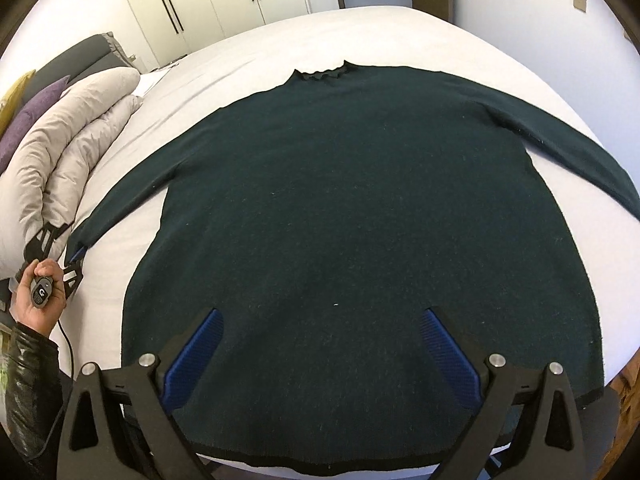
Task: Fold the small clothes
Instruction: 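Move the left tool to the sweater sleeve cuff and grasp it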
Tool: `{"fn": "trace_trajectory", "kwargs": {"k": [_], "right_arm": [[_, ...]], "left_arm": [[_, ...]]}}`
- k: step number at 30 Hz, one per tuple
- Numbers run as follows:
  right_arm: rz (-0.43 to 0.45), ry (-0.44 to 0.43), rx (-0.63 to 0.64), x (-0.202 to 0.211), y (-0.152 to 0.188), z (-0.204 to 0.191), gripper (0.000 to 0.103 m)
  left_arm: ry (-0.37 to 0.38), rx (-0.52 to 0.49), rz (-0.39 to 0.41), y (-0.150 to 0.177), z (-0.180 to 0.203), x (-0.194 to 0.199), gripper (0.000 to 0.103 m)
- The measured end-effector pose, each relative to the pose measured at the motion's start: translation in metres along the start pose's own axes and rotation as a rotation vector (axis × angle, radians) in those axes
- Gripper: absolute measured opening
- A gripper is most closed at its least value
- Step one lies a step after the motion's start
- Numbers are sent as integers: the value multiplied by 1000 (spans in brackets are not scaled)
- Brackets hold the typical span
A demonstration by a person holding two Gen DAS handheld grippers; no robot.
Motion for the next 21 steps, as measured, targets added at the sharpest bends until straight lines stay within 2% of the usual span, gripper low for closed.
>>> {"fn": "trace_trajectory", "kwargs": {"k": [2,3,5,6,8,10,12,13,16,18,19,21], "right_arm": [[-4,-9,-9,-2,-1,1,102],[-5,-9,-9,-3,-1,1,102],[-5,-7,-10,-5,-2,0,102],[-7,-8,-12,-6,-3,0,102],[-11,-18,-11,-7,-3,-2,102],[-7,-17,-5,-8,-4,-4,102],[-8,-22,-2,-9,-4,-5,102],[-9,-25,-2,-9,-4,-6,102],[-4,-31,6,-8,-5,-8,102],[8,-34,7,-6,-5,-8,102],[13,-36,4,-6,-6,-7,102],[18,-42,-1,-5,-7,-6,102]], "left_arm": [[27,34,17,5,-6,9,42],[17,45,42,7,-7,16,42],[-43,51,114,13,-13,30,42],[-61,50,117,11,-10,28,43],[-143,28,113,19,-7,26,44],[-195,-2,109,24,-4,21,49],[-185,-3,135,25,-3,17,59],[-174,-2,141,24,-2,16,61],[-149,2,146,15,5,5,63],[-98,7,139,10,8,0,62],[-77,10,134,6,10,-2,60],[-55,24,108,4,7,-3,27]]}}
Point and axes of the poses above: each gripper's, at about its wrist camera, not at the fingertips, and x roughly against the way its jaws point, z to its right, y to its underside, the point moved 6 cm from there along -x, roughly the way its jaws point, and after that the axes turned 10 degrees about -z, right-handed, at the moved point
